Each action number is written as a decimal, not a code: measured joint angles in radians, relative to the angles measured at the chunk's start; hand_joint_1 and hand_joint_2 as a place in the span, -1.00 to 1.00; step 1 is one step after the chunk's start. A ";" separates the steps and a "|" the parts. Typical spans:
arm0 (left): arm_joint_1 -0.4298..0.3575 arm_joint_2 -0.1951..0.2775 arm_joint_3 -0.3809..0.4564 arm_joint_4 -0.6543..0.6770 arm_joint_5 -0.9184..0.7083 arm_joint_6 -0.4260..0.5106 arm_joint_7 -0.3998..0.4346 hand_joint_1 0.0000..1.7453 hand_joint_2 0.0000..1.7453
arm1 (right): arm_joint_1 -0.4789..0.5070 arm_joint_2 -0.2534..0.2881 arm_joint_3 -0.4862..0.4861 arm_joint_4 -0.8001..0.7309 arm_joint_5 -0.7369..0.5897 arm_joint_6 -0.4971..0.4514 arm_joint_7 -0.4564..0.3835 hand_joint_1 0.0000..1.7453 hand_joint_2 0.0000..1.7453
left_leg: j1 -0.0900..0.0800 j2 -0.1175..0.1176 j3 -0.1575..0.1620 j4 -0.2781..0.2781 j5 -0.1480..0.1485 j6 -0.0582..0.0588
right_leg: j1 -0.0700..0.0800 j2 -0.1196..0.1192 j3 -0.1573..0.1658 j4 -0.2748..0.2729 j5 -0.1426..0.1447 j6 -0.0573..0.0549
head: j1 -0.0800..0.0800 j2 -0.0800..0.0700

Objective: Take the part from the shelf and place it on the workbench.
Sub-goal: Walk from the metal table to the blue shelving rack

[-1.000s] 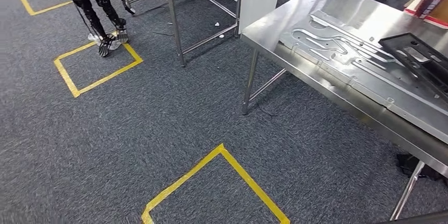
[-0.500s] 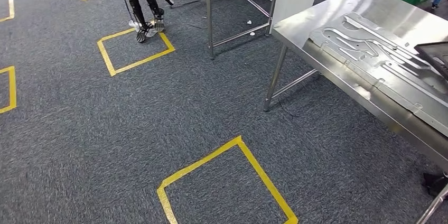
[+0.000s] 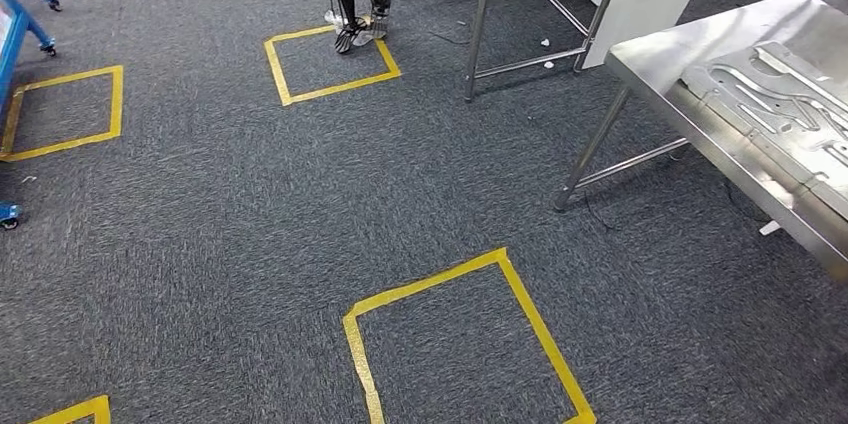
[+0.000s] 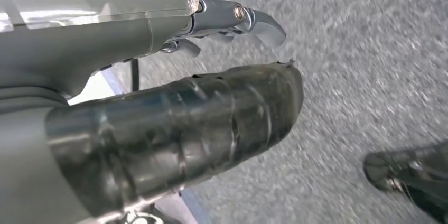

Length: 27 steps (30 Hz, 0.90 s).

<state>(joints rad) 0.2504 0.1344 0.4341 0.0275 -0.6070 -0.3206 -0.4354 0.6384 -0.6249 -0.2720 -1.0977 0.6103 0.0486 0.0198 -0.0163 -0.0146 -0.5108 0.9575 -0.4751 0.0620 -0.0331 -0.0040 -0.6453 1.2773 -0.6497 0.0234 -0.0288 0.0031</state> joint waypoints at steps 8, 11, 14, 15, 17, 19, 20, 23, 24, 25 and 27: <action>0.007 -0.017 -0.073 0.000 0.067 -0.011 0.003 -1.00 -1.00 | -0.398 0.313 -1.015 -0.015 0.882 0.291 -0.457 -1.00 0.50 | -0.004 -0.115 -0.075 0.037 0.049 -0.023 | 0.028 0.052 0.204 -0.307 0.096 -0.040 | 0.000 0.000; 0.016 -0.023 -0.088 0.000 0.081 -0.012 -0.010 -1.00 -1.00 | -0.455 0.377 -1.120 -0.023 0.886 0.312 -0.528 -1.00 -1.00 | -0.005 -0.057 -0.107 0.106 -0.006 -0.039 | 0.023 0.023 0.198 -0.319 0.113 -0.054 | -0.002 0.000; 0.010 -0.026 -0.098 0.000 0.101 -0.015 -0.010 -1.00 -1.00 | -0.480 0.437 -1.182 -0.028 0.888 0.344 -0.571 -1.00 -1.00 | 0.006 -0.001 -0.171 0.290 -0.112 -0.055 | 0.025 -0.002 0.182 -0.313 0.121 -0.057 | -0.002 0.000; 0.009 -0.027 -0.102 0.000 0.108 -0.016 -0.008 -1.00 -1.00 | -0.484 0.460 -1.191 -0.026 0.888 0.356 -0.579 -1.00 -1.00 | 0.010 0.003 -0.173 0.319 -0.119 -0.059 | 0.025 -0.009 0.177 -0.309 0.123 -0.056 | -0.002 0.000; 0.008 -0.027 -0.114 0.000 0.120 -0.020 -0.008 -1.00 -1.00 | -0.487 0.517 -1.193 -0.022 0.888 0.391 -0.593 -1.00 -1.00 | 0.016 0.007 -0.118 0.256 -0.079 -0.062 | 0.025 -0.020 0.171 -0.303 0.123 -0.055 | -0.002 0.000; 0.011 -0.027 -0.128 0.000 0.128 -0.024 -0.013 -1.00 -1.00 | -0.484 0.584 -1.182 -0.021 0.888 0.422 -0.602 -1.00 -1.00 | 0.016 0.010 -0.021 0.107 -0.033 -0.057 | 0.024 -0.028 0.169 -0.299 0.123 -0.052 | -0.002 0.000; 0.014 -0.027 -0.135 0.000 0.130 -0.025 -0.016 -1.00 -1.00 | -0.483 0.615 -1.175 -0.022 0.888 0.428 -0.603 -1.00 -1.00 | 0.014 0.011 0.011 0.055 -0.023 -0.053 | 0.024 -0.031 0.168 -0.298 0.124 -0.049 | -0.002 0.000; 0.018 -0.027 -0.152 0.000 0.135 -0.028 -0.017 -1.00 -1.00 | -0.478 0.691 -1.154 -0.024 0.888 0.449 -0.594 -1.00 -1.00 | 0.009 0.013 0.028 0.011 -0.018 -0.043 | 0.023 -0.033 0.164 -0.300 0.131 -0.037 | -0.002 0.000; 0.017 -0.027 -0.157 0.000 0.136 -0.029 -0.016 -1.00 -1.00 | -0.475 0.713 -1.146 -0.024 0.888 0.460 -0.583 -1.00 -1.00 | 0.009 0.013 0.026 0.006 -0.016 -0.043 | 0.024 -0.032 0.162 -0.300 0.132 -0.039 | -0.002 0.000; 0.017 -0.027 -0.162 0.000 0.136 -0.030 -0.015 -1.00 -1.00 | -0.472 0.733 -1.136 -0.023 0.888 0.468 -0.569 -1.00 -1.00 | 0.009 0.013 0.025 0.003 -0.014 -0.044 | 0.025 -0.032 0.160 -0.300 0.133 -0.040 | -0.001 0.000; 0.013 -0.028 -0.173 0.000 0.136 -0.032 -0.011 -1.00 -1.00 | -0.461 0.778 -1.109 -0.016 0.889 0.480 -0.523 -1.00 -1.00 | 0.009 0.013 0.021 0.004 -0.012 -0.045 | 0.026 -0.030 0.156 -0.299 0.135 -0.042 | 0.000 0.000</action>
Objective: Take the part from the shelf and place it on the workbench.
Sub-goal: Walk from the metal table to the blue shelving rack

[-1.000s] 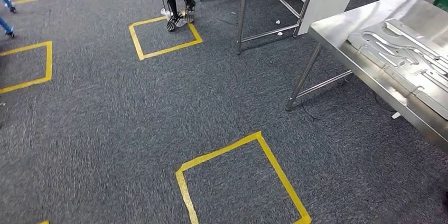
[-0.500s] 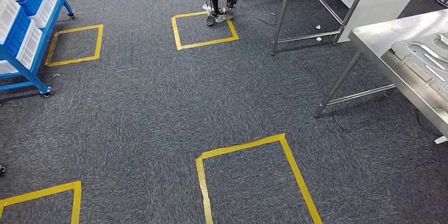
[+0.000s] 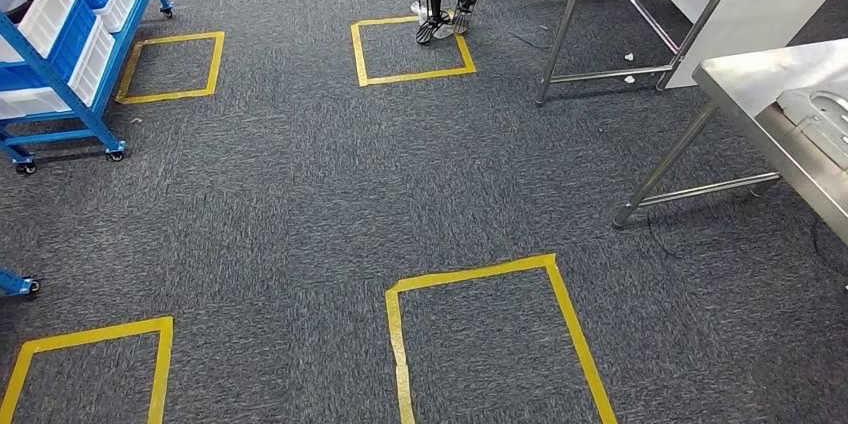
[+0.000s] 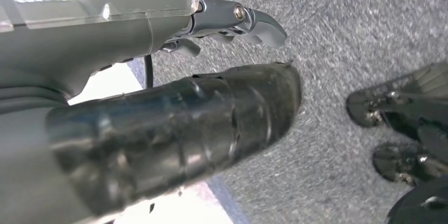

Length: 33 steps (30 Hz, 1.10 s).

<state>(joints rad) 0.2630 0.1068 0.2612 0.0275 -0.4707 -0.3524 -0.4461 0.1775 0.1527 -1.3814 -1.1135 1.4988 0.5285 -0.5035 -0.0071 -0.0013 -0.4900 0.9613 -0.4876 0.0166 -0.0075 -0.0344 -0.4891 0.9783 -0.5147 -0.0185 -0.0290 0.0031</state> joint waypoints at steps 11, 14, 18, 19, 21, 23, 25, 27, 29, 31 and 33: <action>-0.052 0.000 -0.048 0.000 -0.014 0.001 0.032 -1.00 -1.00 | 0.042 0.178 0.160 0.119 0.000 0.005 0.208 -1.00 -1.00 | -0.002 0.005 -0.006 0.008 0.002 0.005 | -0.003 0.005 -0.005 0.000 0.009 0.012 | 0.000 0.000; -0.058 0.001 -0.055 0.000 -0.014 0.001 0.033 -1.00 -1.00 | 0.049 0.186 0.179 0.127 0.000 0.015 0.220 -1.00 -1.00 | -0.002 0.006 -0.007 0.008 0.003 0.005 | -0.003 0.005 -0.005 0.000 0.009 0.013 | 0.000 0.000; -0.060 0.002 -0.063 0.000 -0.013 0.001 0.033 -1.00 -1.00 | 0.054 0.189 0.190 0.131 0.000 0.027 0.225 -1.00 -1.00 | -0.002 0.006 -0.007 0.009 0.003 0.006 | -0.003 0.006 -0.006 0.000 0.010 0.013 | 0.000 0.000; -0.060 0.002 -0.064 0.000 -0.012 0.002 0.033 -1.00 -1.00 | 0.055 0.189 0.190 0.130 0.000 0.030 0.226 -1.00 -1.00 | -0.002 0.006 -0.007 0.009 0.003 0.006 | -0.003 0.006 -0.006 0.000 0.010 0.013 | 0.000 0.000; -0.060 0.003 -0.064 0.000 -0.010 0.002 0.033 -1.00 -1.00 | 0.057 0.189 0.190 0.125 0.000 0.039 0.228 -1.00 -1.00 | -0.002 0.007 -0.007 0.009 0.003 0.006 | -0.003 0.006 -0.007 0.000 0.010 0.013 | 0.000 0.000; -0.059 0.003 -0.064 0.000 -0.008 0.003 0.033 -1.00 -1.00 | 0.060 0.189 0.190 0.119 0.000 0.044 0.228 -1.00 -1.00 | -0.002 0.007 -0.008 0.009 0.003 0.006 | -0.003 0.006 -0.007 0.001 0.010 0.013 | 0.000 0.000; -0.059 0.003 -0.065 0.000 -0.008 0.003 0.033 -1.00 -1.00 | 0.061 0.189 0.190 0.116 0.000 0.045 0.228 -1.00 -1.00 | -0.002 0.007 -0.009 0.009 0.003 0.006 | -0.003 0.006 -0.008 0.001 0.010 0.013 | 0.000 0.000; -0.059 0.003 -0.065 0.000 -0.007 0.003 0.033 -1.00 -1.00 | 0.061 0.189 0.190 0.116 0.000 0.045 0.228 -1.00 -1.00 | -0.002 0.007 -0.009 0.009 0.003 0.006 | -0.003 0.006 -0.008 0.001 0.010 0.013 | 0.000 0.000; -0.059 0.003 -0.065 0.000 -0.007 0.003 0.033 -1.00 -1.00 | 0.061 0.189 0.190 0.116 0.000 0.045 0.228 -1.00 -1.00 | -0.002 0.007 -0.009 0.009 0.003 0.006 | -0.003 0.006 -0.008 0.001 0.010 0.013 | 0.000 0.000; -0.059 0.003 -0.065 0.000 -0.007 0.003 0.033 -1.00 -1.00 | 0.062 0.189 0.190 0.115 0.000 0.045 0.228 -1.00 -1.00 | -0.002 0.007 -0.009 0.009 0.003 0.006 | -0.003 0.006 -0.009 0.001 0.010 0.013 | 0.000 0.000; -0.059 0.003 -0.066 0.000 -0.006 0.003 0.033 -1.00 -1.00 | 0.063 0.189 0.190 0.112 0.000 0.045 0.229 -1.00 -1.00 | -0.002 0.007 -0.010 0.009 0.003 0.006 | -0.003 0.006 -0.010 0.001 0.010 0.013 | 0.000 0.000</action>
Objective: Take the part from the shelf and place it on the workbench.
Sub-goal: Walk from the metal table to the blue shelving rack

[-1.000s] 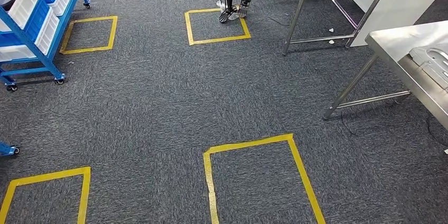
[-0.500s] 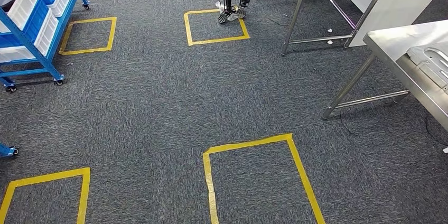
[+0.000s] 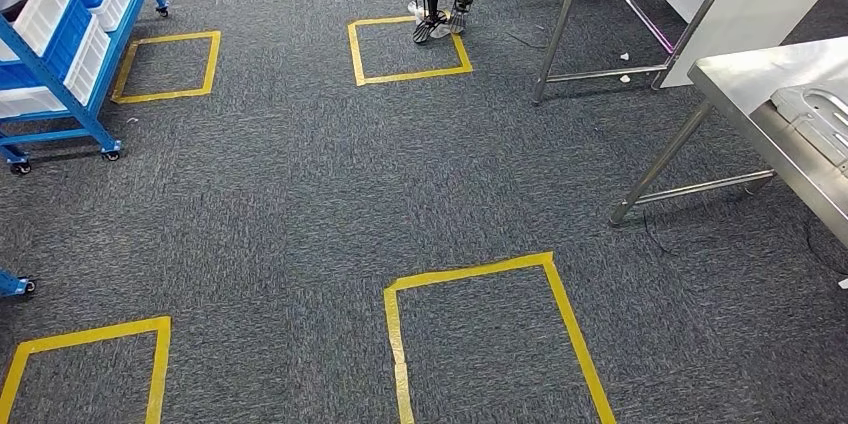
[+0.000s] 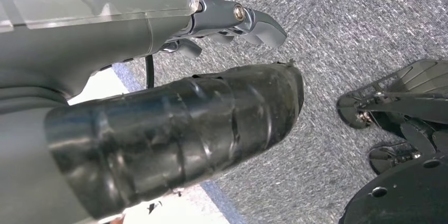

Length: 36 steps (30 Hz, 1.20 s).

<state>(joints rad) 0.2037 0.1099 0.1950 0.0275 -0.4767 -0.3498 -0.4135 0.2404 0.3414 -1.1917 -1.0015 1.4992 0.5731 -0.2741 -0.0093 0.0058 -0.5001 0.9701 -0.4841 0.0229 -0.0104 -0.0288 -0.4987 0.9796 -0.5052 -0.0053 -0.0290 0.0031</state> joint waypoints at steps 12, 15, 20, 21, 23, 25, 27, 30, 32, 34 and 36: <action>0.002 0.004 -0.004 0.000 0.006 0.002 -0.002 -1.00 -1.00 | 0.007 0.003 0.000 -0.026 0.000 0.034 0.003 -1.00 -1.00 | 0.003 0.001 -0.014 0.001 0.006 0.025 | -0.004 0.009 -0.020 0.031 -0.022 0.021 | 0.000 0.000; 0.002 0.005 -0.004 0.000 0.007 0.003 -0.002 -1.00 -1.00 | 0.013 0.003 0.000 -0.029 0.000 0.036 -0.005 -1.00 -1.00 | 0.000 0.001 -0.017 -0.003 0.009 0.036 | -0.003 0.021 -0.103 0.207 -0.119 0.016 | 0.001 0.000; 0.001 0.004 -0.005 0.000 0.012 0.005 -0.002 -1.00 -1.00 | 0.022 0.003 0.000 -0.034 0.000 0.041 -0.015 -1.00 -1.00 | -0.009 -0.004 -0.007 -0.002 -0.001 0.038 | 0.011 0.025 -0.090 0.158 -0.036 -0.015 | 0.001 0.000; 0.001 0.002 -0.005 0.000 0.013 0.005 -0.002 -1.00 -1.00 | 0.024 0.003 0.000 -0.039 0.000 0.042 -0.017 -1.00 -1.00 | -0.009 -0.005 -0.005 -0.001 -0.004 0.036 | 0.018 0.025 -0.062 0.095 -0.007 -0.029 | 0.000 0.000; -0.001 -0.002 -0.005 0.000 0.015 0.005 -0.001 -1.00 -1.00 | 0.030 0.002 0.000 -0.047 0.000 0.044 -0.020 -1.00 -1.00 | -0.006 -0.006 -0.009 0.002 -0.008 0.029 | 0.029 0.024 -0.032 0.022 0.012 -0.049 | 0.002 0.000; -0.002 -0.002 -0.006 0.000 0.017 0.006 0.000 -1.00 -1.00 | 0.035 0.003 0.000 -0.055 0.000 0.050 -0.020 -1.00 -1.00 | -0.004 -0.007 -0.008 0.000 -0.010 0.019 | 0.030 0.024 -0.024 0.002 0.009 -0.056 | 0.004 0.000; -0.001 -0.002 -0.007 0.000 0.018 0.007 0.000 -1.00 -1.00 | 0.038 0.004 0.000 -0.060 0.000 0.054 -0.020 -1.00 -1.00 | -0.004 -0.007 -0.006 0.014 -0.023 0.007 | 0.021 0.022 0.001 -0.031 0.016 -0.055 | 0.003 0.000; 0.000 -0.001 -0.010 0.000 0.021 0.009 0.003 -1.00 -1.00 | 0.039 0.006 0.000 -0.062 -0.001 0.054 -0.018 -1.00 -1.00 | 0.010 -0.008 -0.085 0.171 -0.092 -0.017 | 0.008 0.019 0.037 -0.063 0.018 -0.048 | 0.002 0.000; 0.000 -0.001 -0.012 0.000 0.023 0.011 0.004 -1.00 -1.00 | 0.039 0.007 0.000 -0.062 -0.001 0.057 -0.017 -1.00 -1.00 | 0.028 -0.008 -0.149 0.270 -0.109 -0.037 | 0.000 0.018 0.049 -0.063 0.007 -0.038 | 0.002 0.000; 0.001 -0.001 -0.013 0.000 0.025 0.013 0.005 -1.00 -1.00 | 0.042 0.007 0.000 -0.064 -0.002 0.061 -0.016 -1.00 -1.00 | 0.048 -0.007 -0.146 0.236 -0.055 -0.058 | -0.012 0.018 0.067 -0.056 -0.013 -0.020 | 0.002 0.000; 0.001 -0.003 -0.014 0.000 0.025 0.014 0.005 -1.00 -1.00 | 0.047 0.007 0.000 -0.069 -0.003 0.064 -0.017 -1.00 -1.00 | 0.065 -0.006 -0.102 0.125 0.009 -0.085 | -0.023 0.019 0.076 -0.034 -0.042 0.006 | 0.001 0.000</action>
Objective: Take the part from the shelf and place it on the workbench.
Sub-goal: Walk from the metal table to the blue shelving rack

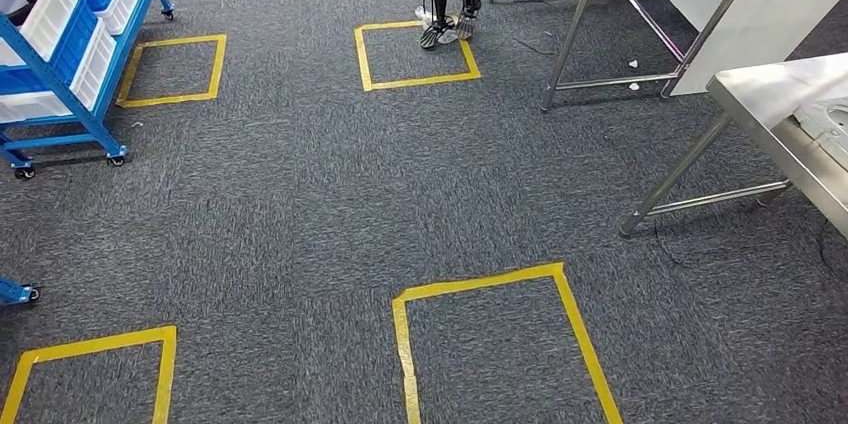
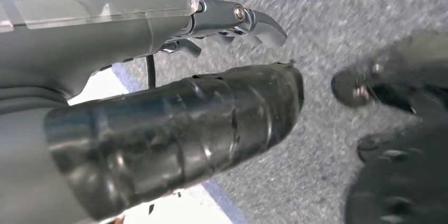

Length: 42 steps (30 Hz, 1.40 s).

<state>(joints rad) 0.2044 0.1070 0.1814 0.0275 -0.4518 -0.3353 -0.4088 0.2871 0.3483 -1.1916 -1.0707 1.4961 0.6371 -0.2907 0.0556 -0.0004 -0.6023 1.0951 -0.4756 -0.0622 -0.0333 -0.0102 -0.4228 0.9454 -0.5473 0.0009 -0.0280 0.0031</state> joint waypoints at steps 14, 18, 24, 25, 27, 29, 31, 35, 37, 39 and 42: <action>0.005 0.003 -0.007 0.000 0.002 0.001 0.000 -1.00 -1.00 | 0.017 0.005 0.024 -0.025 -0.002 0.008 -0.004 -1.00 -1.00 | -0.062 -0.002 0.082 -0.058 -0.060 0.089 | 0.051 0.006 -0.201 0.272 -0.044 -0.039 | 0.004 0.000; 0.001 -0.007 -0.009 0.000 0.002 0.001 -0.001 -1.00 -1.00 | 0.025 0.002 0.028 -0.037 -0.004 0.008 -0.001 -1.00 -1.00 | -0.059 -0.004 0.106 -0.077 -0.065 0.085 | 0.091 0.001 -0.148 0.094 0.045 -0.099 | 0.000 0.000; -0.002 -0.006 -0.015 0.000 0.003 0.001 -0.001 -1.00 -1.00 | 0.038 0.004 0.049 -0.043 -0.009 0.008 0.012 -1.00 0.50 | -0.056 -0.005 0.074 0.024 -0.117 0.056 | 0.071 -0.014 -0.066 -0.005 0.073 -0.106 | 0.000 0.000; -0.002 -0.005 -0.015 0.000 0.003 0.002 0.000 -1.00 -1.00 | 0.038 0.004 0.052 -0.043 -0.009 0.009 0.014 -1.00 1.00 | -0.051 -0.005 0.038 0.083 -0.144 0.049 | 0.068 -0.019 -0.064 -0.005 0.070 -0.101 | 0.000 0.000; -0.001 -0.002 -0.016 0.000 0.003 0.002 0.000 -1.00 -1.00 | 0.038 0.006 0.059 -0.043 -0.011 0.009 0.018 -1.00 1.00 | -0.039 -0.003 -0.012 0.143 -0.152 0.031 | 0.061 -0.033 -0.061 0.001 0.060 -0.088 | 0.000 0.000; -0.001 0.000 -0.017 0.000 0.003 0.002 0.001 -1.00 -1.00 | 0.040 0.007 0.069 -0.043 -0.016 0.011 0.023 -1.00 1.00 | -0.028 0.007 0.004 0.068 -0.084 0.011 | 0.049 -0.046 -0.057 0.014 0.045 -0.071 | 0.000 0.000; -0.002 0.000 -0.017 0.000 0.005 0.002 0.002 -1.00 -1.00 | 0.043 0.007 0.077 -0.043 -0.023 0.013 0.028 -1.00 1.00 | -0.025 0.038 0.042 -0.041 -0.033 0.006 | 0.042 -0.061 -0.056 0.036 0.025 -0.053 | -0.001 0.000; -0.002 0.002 -0.020 0.000 0.009 0.003 0.004 -1.00 -1.00 | 0.048 0.007 0.087 -0.049 -0.029 0.014 0.032 -1.00 1.00 | -0.033 0.049 0.044 -0.071 -0.017 0.049 | 0.043 -0.097 -0.054 0.059 -0.005 -0.019 | -0.001 0.000; -0.001 0.003 -0.023 0.000 0.011 0.003 0.004 -1.00 -1.00 | 0.048 0.008 0.093 -0.053 -0.031 0.014 0.032 -1.00 1.00 | -0.031 0.029 0.047 -0.078 -0.007 0.066 | 0.037 -0.071 -0.058 0.085 -0.032 -0.007 | -0.001 0.000; -0.003 0.003 -0.024 0.000 0.012 0.003 0.004 -1.00 -1.00 | 0.050 0.008 0.096 -0.054 -0.033 0.014 0.033 -1.00 1.00 | -0.031 0.010 0.046 -0.084 0.000 0.078 | 0.028 -0.018 -0.099 0.181 -0.097 0.002 | 0.000 0.000; -0.004 0.004 -0.024 0.000 0.012 0.003 0.005 -1.00 -1.00 | 0.054 0.008 0.097 -0.055 -0.033 0.014 0.036 -1.00 1.00 | -0.033 -0.025 0.041 -0.083 0.002 0.081 | 0.023 0.006 -0.176 0.334 -0.156 0.006 | 0.001 0.000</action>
<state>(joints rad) 0.2007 0.1113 0.1572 0.0275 -0.4394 -0.3326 -0.4041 0.3416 0.3567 -1.0950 -1.1254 1.4628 0.6515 -0.2545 0.0225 -0.0256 -0.5618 1.0116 -0.4737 0.0193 -0.0105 -0.0047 -0.5989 1.2792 -0.7029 0.0068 -0.0275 0.0031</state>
